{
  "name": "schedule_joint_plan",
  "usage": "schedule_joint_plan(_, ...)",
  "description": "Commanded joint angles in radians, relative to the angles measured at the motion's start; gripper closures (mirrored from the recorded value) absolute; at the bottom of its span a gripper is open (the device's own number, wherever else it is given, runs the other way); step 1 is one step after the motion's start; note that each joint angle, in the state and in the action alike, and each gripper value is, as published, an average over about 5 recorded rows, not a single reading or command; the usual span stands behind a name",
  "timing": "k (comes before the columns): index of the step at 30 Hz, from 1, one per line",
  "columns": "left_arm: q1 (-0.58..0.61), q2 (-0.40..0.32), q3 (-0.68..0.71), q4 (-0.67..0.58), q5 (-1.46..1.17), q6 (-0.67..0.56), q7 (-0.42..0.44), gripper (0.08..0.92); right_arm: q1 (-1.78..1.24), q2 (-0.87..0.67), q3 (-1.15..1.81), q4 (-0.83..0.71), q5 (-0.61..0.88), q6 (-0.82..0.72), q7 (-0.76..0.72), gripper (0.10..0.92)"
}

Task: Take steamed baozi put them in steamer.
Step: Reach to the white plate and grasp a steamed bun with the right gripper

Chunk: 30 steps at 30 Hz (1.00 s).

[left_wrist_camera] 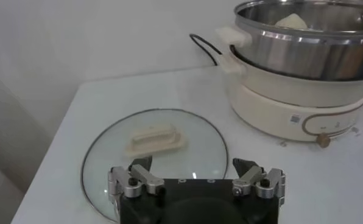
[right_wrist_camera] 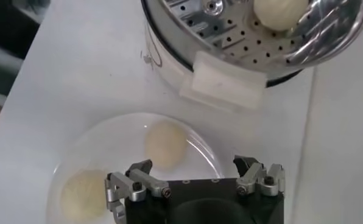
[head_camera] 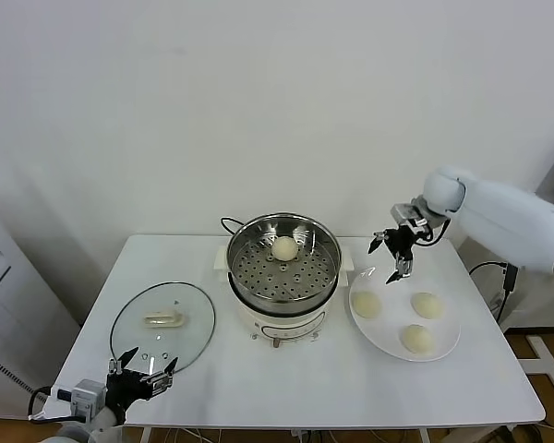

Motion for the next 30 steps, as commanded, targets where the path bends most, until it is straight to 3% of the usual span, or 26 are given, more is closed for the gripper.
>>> schedule_joint_plan(1, 0.001, 0.001, 0.0, 0.0, 0.0, 0.0, 0.0, 0.177, -0.165, 0.005, 0.074, -0.034, -0.017, -0.047, 0.048, 0.203)
schedule_joint_plan(26, -0.005, 0.007, 0.004, 0.014, -0.004, -0.002, 0.001, 0.177, -0.293, 0.102, 0.219, -0.187, -0.149, -0.019, 0.051, 0.203)
schedule_joint_plan(30, -0.007, 0.009, 0.004, 0.016, -0.005, -0.002, 0.001, 0.177, -0.3, 0.105, 0.231, -0.188, -0.158, -0.021, 0.056, 0.243)
